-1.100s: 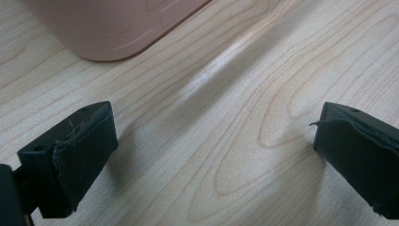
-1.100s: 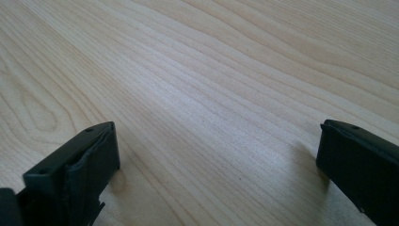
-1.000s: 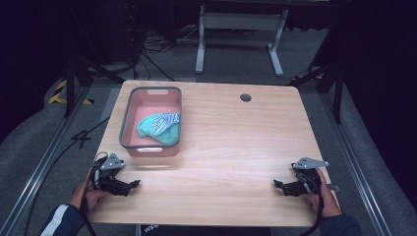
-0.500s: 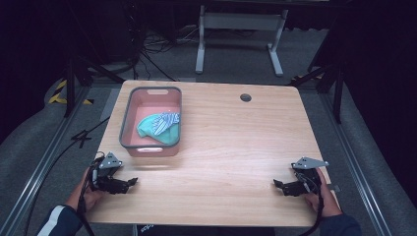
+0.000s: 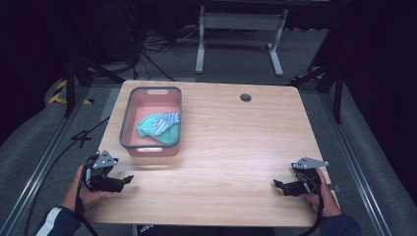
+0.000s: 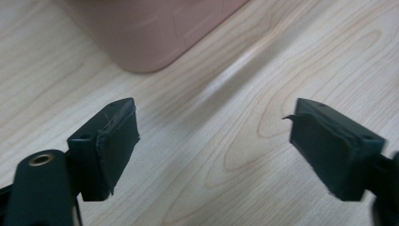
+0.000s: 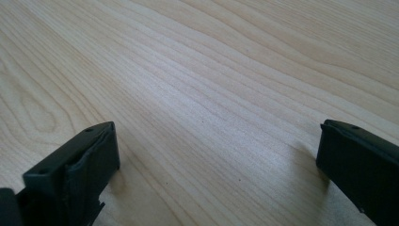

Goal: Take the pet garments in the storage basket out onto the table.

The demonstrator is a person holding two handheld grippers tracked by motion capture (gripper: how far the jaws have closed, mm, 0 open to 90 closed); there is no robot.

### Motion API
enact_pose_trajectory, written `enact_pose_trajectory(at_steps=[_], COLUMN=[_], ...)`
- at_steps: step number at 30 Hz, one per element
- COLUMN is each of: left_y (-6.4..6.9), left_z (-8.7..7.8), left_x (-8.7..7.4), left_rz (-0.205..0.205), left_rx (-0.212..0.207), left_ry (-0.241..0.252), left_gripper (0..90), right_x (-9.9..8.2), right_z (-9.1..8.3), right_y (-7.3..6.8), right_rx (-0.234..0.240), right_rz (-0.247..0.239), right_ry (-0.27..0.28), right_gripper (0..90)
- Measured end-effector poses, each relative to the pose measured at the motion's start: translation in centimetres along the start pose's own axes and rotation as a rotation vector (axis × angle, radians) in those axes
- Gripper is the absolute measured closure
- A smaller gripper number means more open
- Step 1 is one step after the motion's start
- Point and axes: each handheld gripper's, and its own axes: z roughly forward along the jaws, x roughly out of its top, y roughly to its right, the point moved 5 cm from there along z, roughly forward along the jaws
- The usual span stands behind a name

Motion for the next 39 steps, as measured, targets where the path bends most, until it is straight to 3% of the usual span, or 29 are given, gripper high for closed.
enact_pose_trajectory(at_steps=[4,7,9,12,22,25,26,30,36,38,39], left_y=[0.0,-0.3,-0.4,-0.6,-1.0,-1.3,-1.3,-2.2,-2.9,-3.1,-3.4], left_z=[-1.0,-2.1,-2.7,-3.6,-5.2,-5.5,-5.5,-5.4,-3.7,-3.3,-2.4], left_x=[0.9,1.8,2.3,3.2,6.6,8.4,8.4,10.9,13.9,14.3,15.1], left_rz=[-0.002,0.021,0.005,0.013,0.038,0.078,0.078,0.099,0.148,0.144,0.151], left_rx=[0.014,0.028,0.029,0.04,0.058,0.068,0.068,0.069,0.065,0.066,0.06], left_ry=[0.034,0.065,0.087,0.108,0.126,0.103,0.103,0.096,0.04,0.029,0.009], left_gripper=[18.2,20.0,20.0,20.1,19.4,18.5,18.0,17.1,18.8,19.0,19.0], right_x=[0.0,0.0,0.0,0.0,0.0,0.0,0.0,0.0,0.0,0.0,0.0], right_z=[0.0,0.0,0.0,0.0,0.0,0.0,0.0,0.0,0.0,0.0,0.0], right_y=[0.0,0.0,0.0,0.0,0.0,0.0,0.0,0.0,0.0,0.0,0.0], right_rx=[0.0,0.0,0.0,0.0,0.0,0.0,0.0,0.0,-0.001,-0.001,-0.001], right_rz=[0.003,0.0,0.002,0.002,0.001,0.0,0.0,0.0,0.001,0.001,0.001], right_ry=[0.001,0.0,0.001,0.001,0.0,0.0,0.0,0.0,0.0,0.0,0.0], right_gripper=[0.1,0.1,0.1,0.1,0.1,0.1,0.1,0.1,0.1,0.1,0.1])
